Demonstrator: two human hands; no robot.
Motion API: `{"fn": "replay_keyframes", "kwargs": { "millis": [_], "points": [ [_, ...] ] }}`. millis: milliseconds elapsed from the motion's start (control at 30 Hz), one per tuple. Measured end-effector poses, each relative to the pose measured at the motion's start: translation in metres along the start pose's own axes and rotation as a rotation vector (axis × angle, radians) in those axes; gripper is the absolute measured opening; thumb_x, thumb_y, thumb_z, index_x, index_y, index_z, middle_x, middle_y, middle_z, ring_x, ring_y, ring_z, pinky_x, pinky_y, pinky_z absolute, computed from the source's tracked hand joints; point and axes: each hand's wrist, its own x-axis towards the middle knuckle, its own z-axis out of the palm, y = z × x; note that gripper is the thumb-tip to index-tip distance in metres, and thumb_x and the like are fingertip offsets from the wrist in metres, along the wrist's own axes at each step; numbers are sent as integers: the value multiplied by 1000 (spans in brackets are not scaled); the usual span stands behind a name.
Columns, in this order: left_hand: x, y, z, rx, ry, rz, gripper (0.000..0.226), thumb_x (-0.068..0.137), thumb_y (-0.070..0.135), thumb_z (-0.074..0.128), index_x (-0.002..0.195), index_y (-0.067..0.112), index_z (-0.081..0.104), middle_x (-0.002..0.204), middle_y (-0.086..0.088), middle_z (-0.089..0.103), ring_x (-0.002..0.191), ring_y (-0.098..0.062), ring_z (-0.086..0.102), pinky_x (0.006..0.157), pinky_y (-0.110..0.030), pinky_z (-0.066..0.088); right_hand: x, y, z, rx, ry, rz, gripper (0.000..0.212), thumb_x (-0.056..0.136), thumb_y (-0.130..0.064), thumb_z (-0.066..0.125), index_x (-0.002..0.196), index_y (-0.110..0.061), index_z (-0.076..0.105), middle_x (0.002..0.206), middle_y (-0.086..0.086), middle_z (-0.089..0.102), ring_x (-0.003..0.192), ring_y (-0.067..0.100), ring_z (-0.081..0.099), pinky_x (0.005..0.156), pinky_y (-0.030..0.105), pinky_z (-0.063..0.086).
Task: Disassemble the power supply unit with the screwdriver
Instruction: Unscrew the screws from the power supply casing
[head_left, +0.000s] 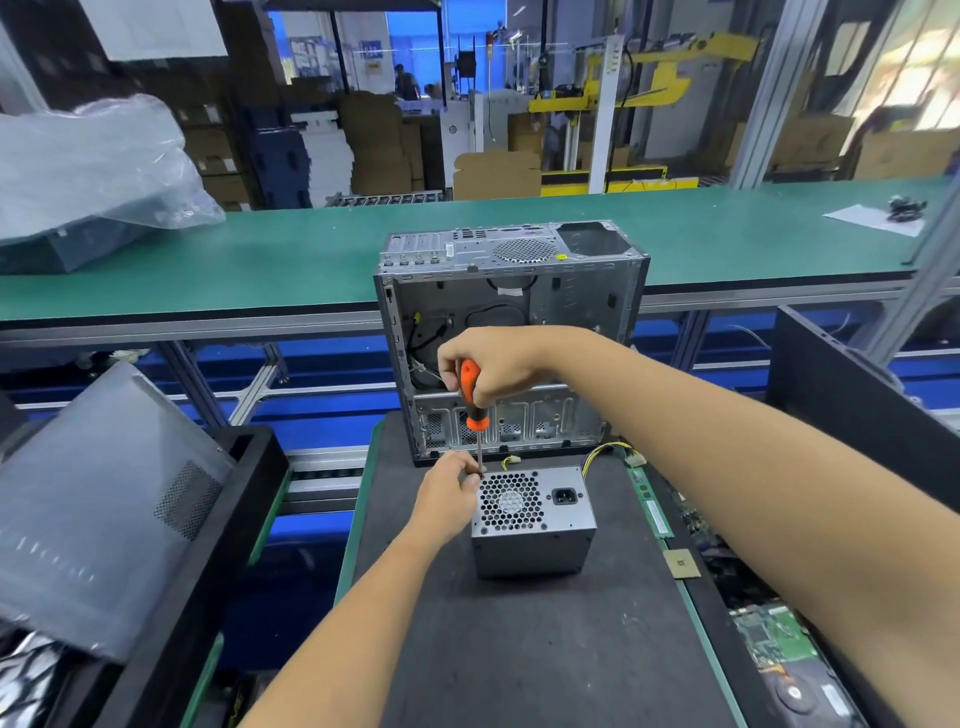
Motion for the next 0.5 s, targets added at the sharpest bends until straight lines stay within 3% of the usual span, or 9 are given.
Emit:
{"fn": "replay_keyframes", "kwargs": {
  "millis": [67, 167, 233, 367, 500],
  "points": [
    [1, 0, 0, 8, 0, 5, 20, 94, 5, 49, 87, 23, 54, 95, 9, 55, 75, -2, 50, 65, -18, 36, -1, 2, 3, 15, 47, 37, 12, 81, -13, 64, 88, -13, 54, 82, 5, 62, 63, 23, 62, 53, 32, 49],
    [2, 0, 1, 4, 6, -15, 19, 94, 7, 49, 89, 24, 55, 92, 10, 57, 71, -4, 50, 59, -13, 36, 1, 4, 3, -269, 154, 164, 37, 95, -44, 46, 79, -11, 51, 76, 9, 61, 51, 25, 63, 49, 31, 45],
    [2, -1, 1, -21, 17, -45, 18, 94, 9, 50, 89, 24, 58, 91, 10, 59, 70, -4, 52, 56, -12, 36, 3, 6, 2, -315, 151, 176, 35, 97, -37, 42, 81, -8, 53, 76, 11, 63, 50, 24, 63, 51, 29, 45],
    [4, -2, 1, -129, 44, -90, 24, 92, 8, 53, 82, 28, 62, 87, 0, 63, 63, -11, 51, 55, -22, 44, 1, 5, -1, -131, 29, 17, 9, 89, -17, 60, 96, -14, 55, 86, 2, 63, 67, 14, 62, 65, 30, 50],
    [5, -4, 1, -144, 42, -101, 24, 92, 9, 53, 82, 28, 63, 81, 0, 62, 56, -10, 47, 51, -22, 41, -3, 3, -5, -111, 0, -35, 24, 79, -5, 67, 97, -17, 56, 98, 3, 63, 78, 17, 54, 66, 29, 45]
  ]
}}
